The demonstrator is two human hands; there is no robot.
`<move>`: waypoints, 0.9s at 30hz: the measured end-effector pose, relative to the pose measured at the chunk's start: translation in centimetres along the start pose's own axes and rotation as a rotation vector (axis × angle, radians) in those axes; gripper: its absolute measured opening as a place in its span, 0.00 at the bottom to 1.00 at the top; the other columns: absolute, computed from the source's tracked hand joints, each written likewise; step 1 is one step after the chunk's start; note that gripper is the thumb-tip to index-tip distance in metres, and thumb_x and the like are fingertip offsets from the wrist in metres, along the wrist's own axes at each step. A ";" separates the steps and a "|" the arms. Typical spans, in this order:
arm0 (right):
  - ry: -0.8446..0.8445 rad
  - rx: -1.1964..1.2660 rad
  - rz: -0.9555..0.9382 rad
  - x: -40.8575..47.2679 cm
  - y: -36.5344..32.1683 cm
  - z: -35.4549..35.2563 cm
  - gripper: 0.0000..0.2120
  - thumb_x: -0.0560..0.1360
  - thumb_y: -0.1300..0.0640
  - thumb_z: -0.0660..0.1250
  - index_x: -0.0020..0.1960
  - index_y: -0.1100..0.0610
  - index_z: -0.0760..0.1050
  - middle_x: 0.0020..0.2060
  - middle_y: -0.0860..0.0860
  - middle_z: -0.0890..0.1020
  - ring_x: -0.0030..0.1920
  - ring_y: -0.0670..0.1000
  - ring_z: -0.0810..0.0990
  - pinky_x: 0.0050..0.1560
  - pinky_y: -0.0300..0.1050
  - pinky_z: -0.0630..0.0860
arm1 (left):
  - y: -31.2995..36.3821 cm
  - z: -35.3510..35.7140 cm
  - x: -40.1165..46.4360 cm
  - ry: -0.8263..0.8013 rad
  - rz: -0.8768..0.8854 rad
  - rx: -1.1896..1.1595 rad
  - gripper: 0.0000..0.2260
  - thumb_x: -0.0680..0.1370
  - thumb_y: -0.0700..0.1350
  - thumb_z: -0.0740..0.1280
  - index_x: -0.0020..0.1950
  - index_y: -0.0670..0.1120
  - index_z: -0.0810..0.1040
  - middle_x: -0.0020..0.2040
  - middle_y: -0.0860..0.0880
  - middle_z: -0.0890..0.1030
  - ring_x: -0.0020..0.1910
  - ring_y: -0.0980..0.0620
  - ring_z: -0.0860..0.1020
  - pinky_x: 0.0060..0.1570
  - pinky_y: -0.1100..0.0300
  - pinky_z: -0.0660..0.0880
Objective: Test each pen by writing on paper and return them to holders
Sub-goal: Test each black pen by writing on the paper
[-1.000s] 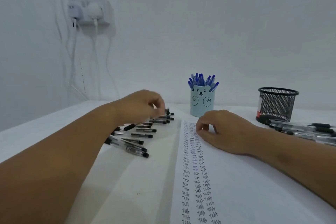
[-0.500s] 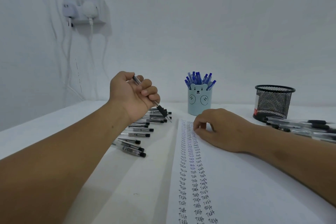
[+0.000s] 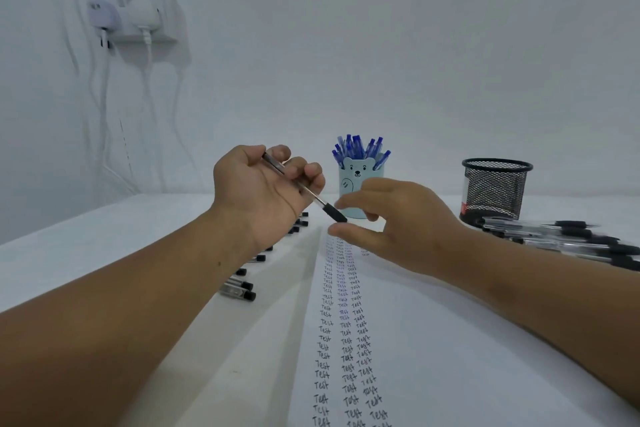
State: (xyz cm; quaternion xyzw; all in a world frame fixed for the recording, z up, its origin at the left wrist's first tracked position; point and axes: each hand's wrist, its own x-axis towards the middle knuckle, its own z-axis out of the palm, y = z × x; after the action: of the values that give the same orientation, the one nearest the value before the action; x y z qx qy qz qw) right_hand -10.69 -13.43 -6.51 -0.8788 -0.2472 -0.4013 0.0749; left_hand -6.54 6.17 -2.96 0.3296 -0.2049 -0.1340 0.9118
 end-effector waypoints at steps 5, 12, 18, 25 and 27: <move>-0.003 -0.078 0.079 0.4 0.7 -0.1 0.12 0.78 0.47 0.63 0.40 0.52 0.78 0.29 0.43 0.69 0.31 0.49 0.71 0.32 0.44 0.67 | -0.6 0.6 -0.2 -0.059 0.007 0.265 0.13 0.82 0.44 0.52 0.49 0.40 0.74 0.50 0.33 0.84 0.58 0.33 0.82 0.64 0.42 0.76; 0.004 0.517 0.658 -0.4 1.8 -0.2 0.05 0.73 0.62 0.69 0.38 0.59 0.78 0.31 0.54 0.80 0.27 0.47 0.74 0.28 0.38 0.70 | -1.3 -1.9 0.1 -0.228 0.004 1.488 0.03 0.77 0.52 0.71 0.50 0.56 0.82 0.50 0.54 0.86 0.51 0.51 0.83 0.61 0.54 0.77; -0.187 0.987 0.819 0.1 0.8 0.0 0.13 0.78 0.56 0.71 0.38 0.59 0.74 0.30 0.58 0.79 0.24 0.51 0.67 0.25 0.38 0.60 | -1.2 -2.1 -0.3 -0.412 -0.118 1.806 0.07 0.74 0.54 0.77 0.50 0.59 0.85 0.50 0.61 0.84 0.53 0.65 0.78 0.63 0.61 0.75; -0.250 0.806 0.759 -0.1 0.7 0.5 0.22 0.71 0.63 0.75 0.27 0.52 0.66 0.23 0.54 0.75 0.25 0.52 0.69 0.30 0.41 0.63 | -1.2 -2.5 0.1 -0.432 -0.114 1.832 0.06 0.73 0.55 0.76 0.50 0.61 0.85 0.50 0.63 0.83 0.53 0.66 0.78 0.64 0.60 0.75; -0.268 0.764 0.746 -0.1 0.7 0.7 0.20 0.69 0.64 0.72 0.26 0.53 0.66 0.23 0.54 0.75 0.28 0.53 0.70 0.33 0.44 0.64 | -1.2 -2.4 0.1 -0.438 -0.107 1.837 0.06 0.73 0.55 0.76 0.49 0.61 0.85 0.50 0.63 0.84 0.53 0.66 0.78 0.64 0.59 0.74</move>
State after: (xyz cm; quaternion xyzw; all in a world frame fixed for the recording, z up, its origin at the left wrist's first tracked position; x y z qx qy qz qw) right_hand -9.97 -13.82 -6.97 -0.8606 -0.0546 -0.1137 0.4935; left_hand -5.48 6.59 -5.42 0.8951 -0.3816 -0.0208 0.2295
